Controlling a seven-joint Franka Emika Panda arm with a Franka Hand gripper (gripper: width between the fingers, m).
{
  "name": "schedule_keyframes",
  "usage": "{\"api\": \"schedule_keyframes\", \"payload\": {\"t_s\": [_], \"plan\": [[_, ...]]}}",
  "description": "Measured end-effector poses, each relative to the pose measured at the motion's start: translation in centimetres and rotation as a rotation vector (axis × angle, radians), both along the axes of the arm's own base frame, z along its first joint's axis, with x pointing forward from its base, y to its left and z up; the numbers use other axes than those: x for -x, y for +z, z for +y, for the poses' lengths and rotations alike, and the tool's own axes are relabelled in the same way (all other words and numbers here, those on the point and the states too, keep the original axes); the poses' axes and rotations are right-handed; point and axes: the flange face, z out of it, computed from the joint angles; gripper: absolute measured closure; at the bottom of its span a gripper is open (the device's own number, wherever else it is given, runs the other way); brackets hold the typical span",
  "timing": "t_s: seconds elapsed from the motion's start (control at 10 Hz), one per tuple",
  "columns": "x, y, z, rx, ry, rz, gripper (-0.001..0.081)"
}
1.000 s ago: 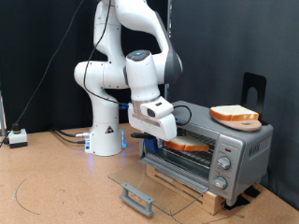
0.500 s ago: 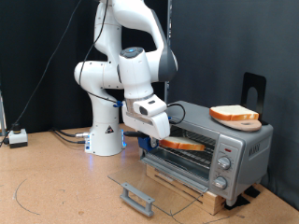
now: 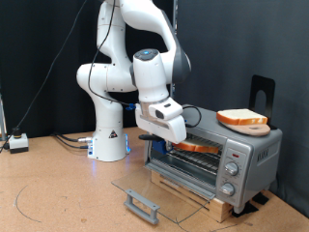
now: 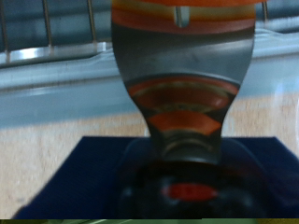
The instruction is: Make a piece of toast with the oven
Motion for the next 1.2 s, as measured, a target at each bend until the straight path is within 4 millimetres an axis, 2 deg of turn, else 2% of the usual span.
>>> {"api": "schedule_keyframes", "payload": {"t_s": [0.2,0.5,0.7,1.2], "plan": [[0.7,0.1,1.6,0.003,0.006,0.0,0.0411],[0.8,-0.1,1.3,0.04,0.012,-0.039,0.0411],[0.7,-0.3,-0.4,0.083,0.039,-0.051,0.0411],[0.7,-0.4,-6.3,0.125,0.051,-0.035,0.0411]]}}
